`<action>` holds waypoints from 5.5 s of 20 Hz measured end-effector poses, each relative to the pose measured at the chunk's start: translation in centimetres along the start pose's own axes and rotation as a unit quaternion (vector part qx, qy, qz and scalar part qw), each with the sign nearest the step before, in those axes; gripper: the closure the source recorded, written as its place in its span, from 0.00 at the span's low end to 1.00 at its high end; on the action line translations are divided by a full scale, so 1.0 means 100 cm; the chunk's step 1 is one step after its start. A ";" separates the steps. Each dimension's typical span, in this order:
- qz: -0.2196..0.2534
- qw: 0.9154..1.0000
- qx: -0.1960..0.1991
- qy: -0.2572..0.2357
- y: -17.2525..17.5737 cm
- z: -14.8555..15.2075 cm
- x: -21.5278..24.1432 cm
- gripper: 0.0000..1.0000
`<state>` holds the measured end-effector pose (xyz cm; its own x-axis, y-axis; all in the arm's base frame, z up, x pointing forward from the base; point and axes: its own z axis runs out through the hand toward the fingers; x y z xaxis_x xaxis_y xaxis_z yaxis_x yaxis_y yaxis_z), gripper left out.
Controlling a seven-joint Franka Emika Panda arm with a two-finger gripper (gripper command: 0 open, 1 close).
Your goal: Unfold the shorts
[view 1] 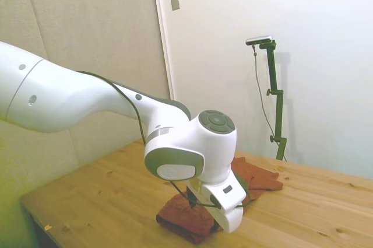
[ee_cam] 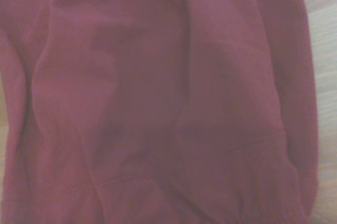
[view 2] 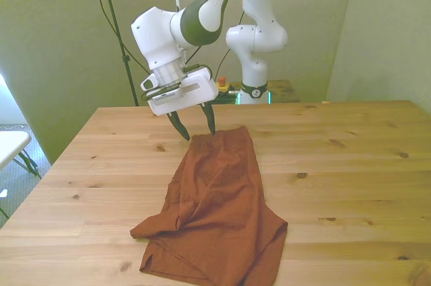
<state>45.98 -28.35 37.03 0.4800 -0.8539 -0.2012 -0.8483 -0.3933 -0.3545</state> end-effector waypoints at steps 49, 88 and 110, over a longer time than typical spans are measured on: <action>-0.189 0.979 0.025 -0.070 -0.162 -0.007 -0.149 0.00; 0.079 0.987 -0.017 0.140 -0.163 0.021 0.063 0.00; 0.086 0.990 -0.001 0.113 -0.179 0.062 0.082 1.00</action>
<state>66.47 -26.26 36.06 0.2657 -0.9628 -0.0484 -0.9139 -0.2356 -0.3306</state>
